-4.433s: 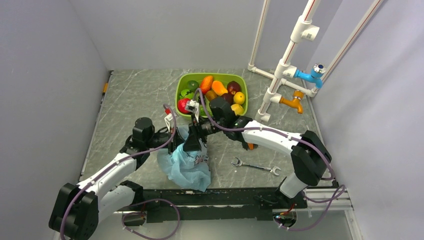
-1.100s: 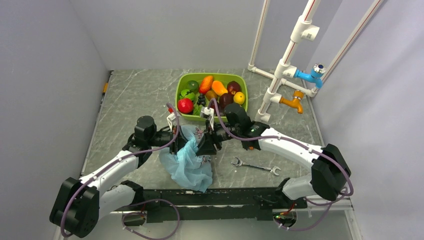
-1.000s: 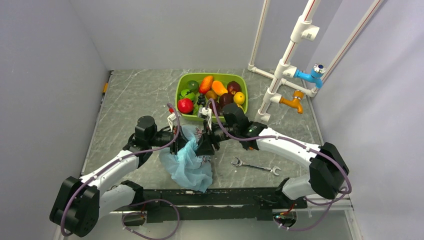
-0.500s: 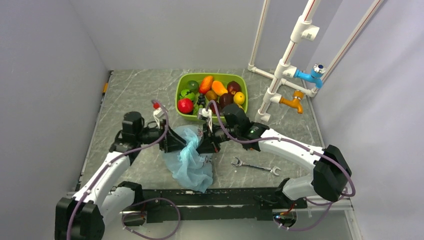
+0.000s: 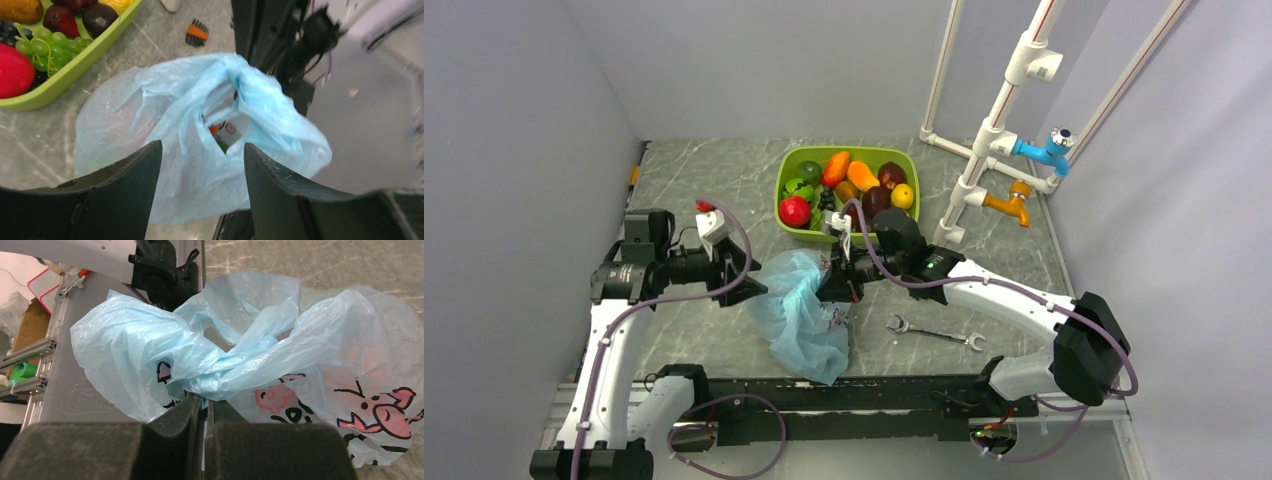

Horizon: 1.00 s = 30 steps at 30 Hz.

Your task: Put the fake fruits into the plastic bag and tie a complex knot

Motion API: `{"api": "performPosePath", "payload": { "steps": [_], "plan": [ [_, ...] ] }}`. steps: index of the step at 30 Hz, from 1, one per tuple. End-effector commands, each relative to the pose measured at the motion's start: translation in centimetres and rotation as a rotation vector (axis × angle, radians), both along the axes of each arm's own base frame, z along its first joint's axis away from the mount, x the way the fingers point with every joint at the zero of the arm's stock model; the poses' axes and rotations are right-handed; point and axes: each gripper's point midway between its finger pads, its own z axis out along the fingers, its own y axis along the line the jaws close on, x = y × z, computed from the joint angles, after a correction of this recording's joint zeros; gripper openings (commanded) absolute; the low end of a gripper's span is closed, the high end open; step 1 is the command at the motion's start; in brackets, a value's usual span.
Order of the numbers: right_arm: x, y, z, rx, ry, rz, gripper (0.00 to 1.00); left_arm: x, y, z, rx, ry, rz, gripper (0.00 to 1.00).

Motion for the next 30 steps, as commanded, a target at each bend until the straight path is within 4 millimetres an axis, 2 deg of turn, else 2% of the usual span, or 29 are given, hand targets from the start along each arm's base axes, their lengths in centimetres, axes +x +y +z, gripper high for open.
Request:
{"api": "performPosePath", "payload": {
  "steps": [1, 11, 18, 21, 24, 27, 29, 30],
  "plan": [
    [0.6, 0.2, 2.2, 0.072, -0.046, -0.035, 0.0, -4.6, 0.5, -1.9, 0.102, -0.094, -0.165, 0.68],
    [1.3, 0.4, 1.8, 0.059, -0.029, -0.079, 0.0, -4.2, -3.4, -2.3, 0.086, -0.101, -0.16, 0.71],
    [1.1, 0.3, 1.7, 0.059, -0.02, -0.077, 0.0, -3.0, -4.2, -1.4, 0.063, -0.099, -0.103, 0.68],
    [1.3, 0.3, 1.6, 0.055, -0.023, -0.084, 0.0, -3.1, -4.5, -0.9, 0.045, -0.1, -0.115, 0.66],
    [1.5, 0.5, 1.5, 0.052, -0.023, -0.096, 0.0, -4.1, -5.1, -0.3, 0.002, -0.076, -0.16, 0.69],
    [1.6, 0.6, 1.5, 0.048, -0.025, -0.098, 0.0, -4.1, -5.2, -0.8, 0.004, -0.047, -0.156, 0.72],
    [1.6, 0.6, 1.5, 0.047, -0.028, -0.094, 0.0, -3.4, -5.0, -1.8, 0.032, -0.03, -0.118, 0.67],
    [1.5, 0.5, 1.5, 0.043, -0.031, -0.09, 0.0, -3.1, -4.8, -2.3, 0.05, -0.017, -0.101, 0.6]
  ]
}}
